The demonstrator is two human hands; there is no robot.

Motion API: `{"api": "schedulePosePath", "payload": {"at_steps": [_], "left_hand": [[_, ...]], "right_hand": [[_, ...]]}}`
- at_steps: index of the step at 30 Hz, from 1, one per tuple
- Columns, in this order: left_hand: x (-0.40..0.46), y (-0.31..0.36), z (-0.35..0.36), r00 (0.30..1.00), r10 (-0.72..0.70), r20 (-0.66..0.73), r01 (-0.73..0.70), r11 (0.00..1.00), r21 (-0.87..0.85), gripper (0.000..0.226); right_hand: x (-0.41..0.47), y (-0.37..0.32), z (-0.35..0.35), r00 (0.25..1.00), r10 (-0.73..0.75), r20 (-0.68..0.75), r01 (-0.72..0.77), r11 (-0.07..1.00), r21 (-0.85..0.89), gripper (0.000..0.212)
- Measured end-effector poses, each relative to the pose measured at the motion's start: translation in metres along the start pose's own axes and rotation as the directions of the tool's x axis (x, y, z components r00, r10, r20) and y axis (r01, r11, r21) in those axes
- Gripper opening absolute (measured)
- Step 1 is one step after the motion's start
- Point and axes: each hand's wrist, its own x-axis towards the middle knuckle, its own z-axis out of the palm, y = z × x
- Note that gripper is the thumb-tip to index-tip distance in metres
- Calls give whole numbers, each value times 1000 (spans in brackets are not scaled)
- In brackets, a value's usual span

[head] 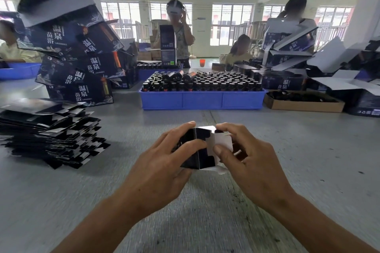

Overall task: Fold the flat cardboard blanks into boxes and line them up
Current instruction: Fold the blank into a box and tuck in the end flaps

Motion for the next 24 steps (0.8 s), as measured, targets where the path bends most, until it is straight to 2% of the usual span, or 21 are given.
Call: {"api": "schedulePosePath", "payload": {"at_steps": [7, 13, 16, 19, 24], "left_hand": [[1, 7, -1, 1000, -4, -29, 3, 1000, -29, 61], [0, 8, 1, 1000, -22, -5, 22, 1000, 21, 81], [-1, 4, 1, 999, -38, -23, 38, 999, 0, 77], [-2, -2, 1, 997, -65, -32, 64, 997, -31, 78], [-2, -2, 0, 997, -57, -44, 55, 998, -30, 78]], "right_hand": [[-1, 1, 0, 997, -61, -42, 59, 997, -53, 30], [0, 1, 0, 998, -68, 9, 68, 996, -53, 31], [0, -3, -4, 994, -13, 110, 12, 1000, 16, 55], [-1, -5, -7, 964, 11, 266, -7, 1000, -13, 84], [1, -5, -13, 944, 43, 328, -47, 999, 5, 96]]}}
